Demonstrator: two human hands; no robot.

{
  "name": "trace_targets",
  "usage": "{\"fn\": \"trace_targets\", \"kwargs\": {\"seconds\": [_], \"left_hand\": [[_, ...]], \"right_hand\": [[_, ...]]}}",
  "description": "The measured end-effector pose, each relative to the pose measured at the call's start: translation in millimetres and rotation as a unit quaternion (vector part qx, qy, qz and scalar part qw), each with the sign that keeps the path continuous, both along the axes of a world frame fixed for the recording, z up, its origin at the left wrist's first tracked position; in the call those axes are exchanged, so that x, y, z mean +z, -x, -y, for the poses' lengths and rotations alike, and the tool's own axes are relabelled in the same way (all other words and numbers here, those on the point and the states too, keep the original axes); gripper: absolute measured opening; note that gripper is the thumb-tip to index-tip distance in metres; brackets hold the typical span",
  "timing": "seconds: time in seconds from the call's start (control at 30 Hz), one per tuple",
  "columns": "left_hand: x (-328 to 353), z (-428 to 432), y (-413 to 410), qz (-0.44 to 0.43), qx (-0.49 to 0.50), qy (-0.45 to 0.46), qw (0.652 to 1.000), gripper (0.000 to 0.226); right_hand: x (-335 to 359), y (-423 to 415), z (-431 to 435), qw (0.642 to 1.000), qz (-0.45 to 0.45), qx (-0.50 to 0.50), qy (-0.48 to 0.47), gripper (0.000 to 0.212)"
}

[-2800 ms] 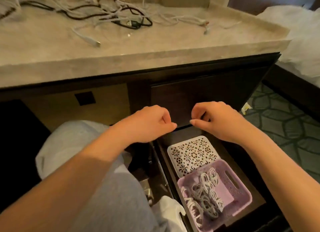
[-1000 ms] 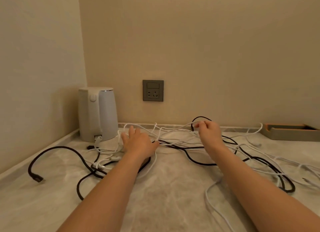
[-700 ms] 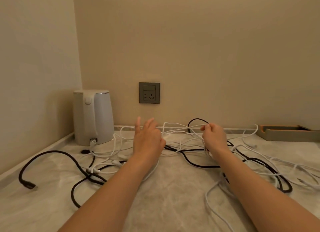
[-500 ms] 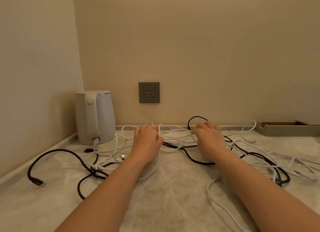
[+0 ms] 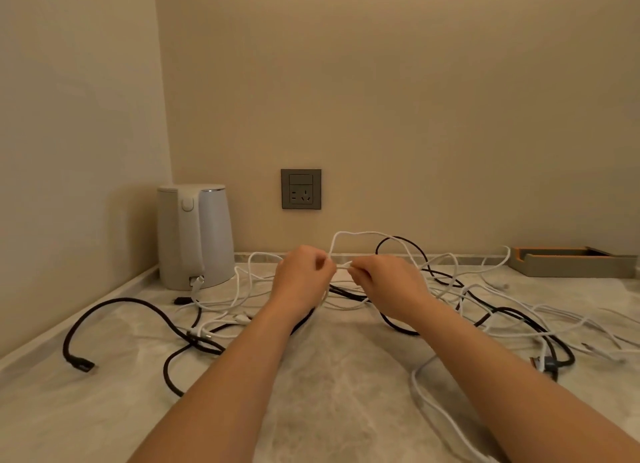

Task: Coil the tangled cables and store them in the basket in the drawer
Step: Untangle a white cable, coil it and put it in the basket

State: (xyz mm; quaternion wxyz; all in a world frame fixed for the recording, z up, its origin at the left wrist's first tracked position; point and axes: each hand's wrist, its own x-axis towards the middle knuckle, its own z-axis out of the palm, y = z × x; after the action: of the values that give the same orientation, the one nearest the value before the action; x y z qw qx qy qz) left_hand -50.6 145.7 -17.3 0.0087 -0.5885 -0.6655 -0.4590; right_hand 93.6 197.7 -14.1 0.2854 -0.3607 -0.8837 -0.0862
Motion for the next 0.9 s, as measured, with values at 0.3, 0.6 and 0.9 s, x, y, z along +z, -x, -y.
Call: {"fn": "trace_targets", "kwargs": {"seconds": [0.3,0.6,0.9], "left_hand": [[-4.9,2.6,42.0,0.069,0.161,0.073,0.982,0.036],[-6.4,5.9,51.8,0.063,0.197,0.084,0.975,0.029],[0.0,11.4,39.9,0.027,0.101,0.026,0.994,0.026]], "right_hand": [[-0.3,-28.3,-31.8,0.975,-0.157,-0.126,0.094,0.034],[-3.6,-41.2,-49.7,0.924,-0.319,-0.127,0.169,0.03],[-10.9,-45.5,-60.3,0.895,-0.357,-0.204,0.175,0.034]]}}
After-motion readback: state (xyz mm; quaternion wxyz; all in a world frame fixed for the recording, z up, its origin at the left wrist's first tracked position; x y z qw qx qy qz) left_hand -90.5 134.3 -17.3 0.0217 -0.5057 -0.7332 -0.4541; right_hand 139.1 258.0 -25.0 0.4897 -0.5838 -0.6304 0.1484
